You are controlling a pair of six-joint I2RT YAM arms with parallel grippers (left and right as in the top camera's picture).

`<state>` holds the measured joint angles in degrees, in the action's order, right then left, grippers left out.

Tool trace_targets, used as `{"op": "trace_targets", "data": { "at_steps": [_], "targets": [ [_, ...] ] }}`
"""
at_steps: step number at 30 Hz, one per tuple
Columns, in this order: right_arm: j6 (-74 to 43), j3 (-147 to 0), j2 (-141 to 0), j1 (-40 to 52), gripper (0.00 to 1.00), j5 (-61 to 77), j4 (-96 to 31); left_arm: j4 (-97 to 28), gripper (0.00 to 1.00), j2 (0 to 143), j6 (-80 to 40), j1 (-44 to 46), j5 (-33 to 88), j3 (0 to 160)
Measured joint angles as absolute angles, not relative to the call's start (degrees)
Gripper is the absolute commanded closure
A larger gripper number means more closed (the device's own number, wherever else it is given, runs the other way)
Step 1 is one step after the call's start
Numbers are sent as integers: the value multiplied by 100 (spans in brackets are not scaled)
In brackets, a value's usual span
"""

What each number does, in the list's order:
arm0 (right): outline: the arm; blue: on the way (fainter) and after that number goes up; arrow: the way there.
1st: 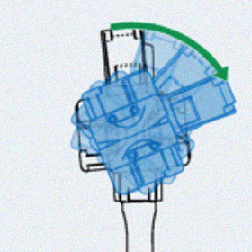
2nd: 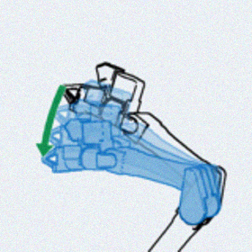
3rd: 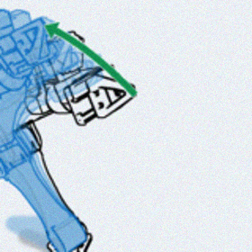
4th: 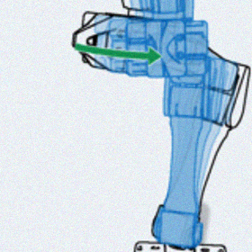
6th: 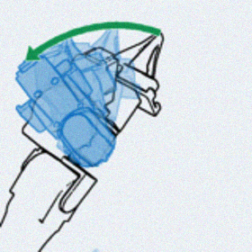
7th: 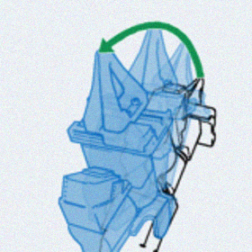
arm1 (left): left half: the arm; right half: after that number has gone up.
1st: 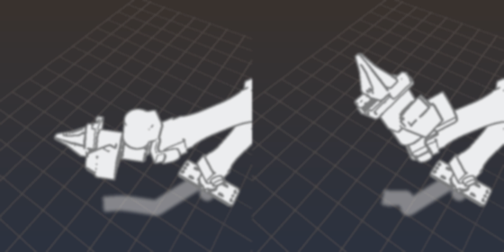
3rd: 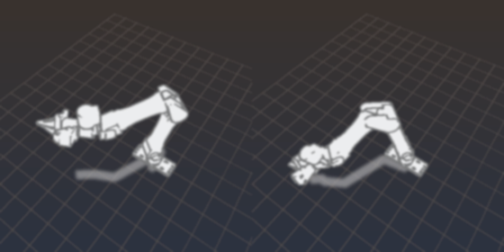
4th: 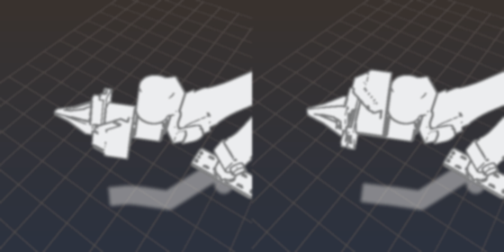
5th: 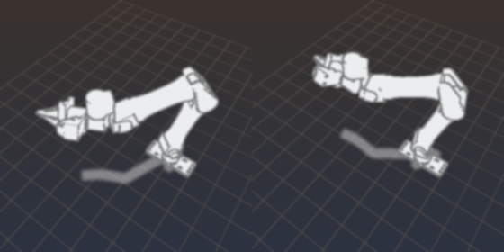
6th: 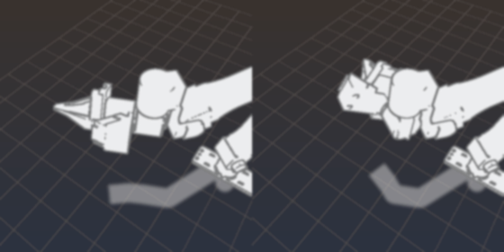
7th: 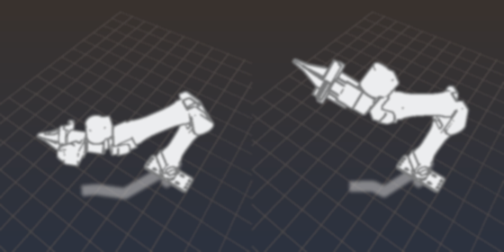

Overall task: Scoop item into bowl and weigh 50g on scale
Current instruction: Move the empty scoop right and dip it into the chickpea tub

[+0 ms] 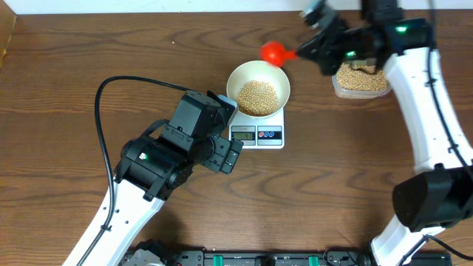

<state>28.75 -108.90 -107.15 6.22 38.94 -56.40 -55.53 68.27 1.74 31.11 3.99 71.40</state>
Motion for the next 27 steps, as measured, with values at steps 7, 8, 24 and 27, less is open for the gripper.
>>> {"op": "trace_targets", "data": {
  "at_steps": [7, 8, 24, 27],
  "targets": [
    [1295, -10892, -10479, -110, 99, 2882, -5708, -5553, 8, 6827, 174, 3111, 401, 7140],
    [1076, -10892, -10455, -165, 99, 2635, -5791, -5555, 8, 6827, 174, 3111, 399, 7140],
    [-370, -10890, -10462, -73, 99, -403, -6845, -5553, 8, 6827, 174, 3111, 399, 7140],
    [-370, -10857, -10525, 51, 99, -491, -6825, -5553, 8, 6827, 174, 3111, 399, 7140]
  ]
}}
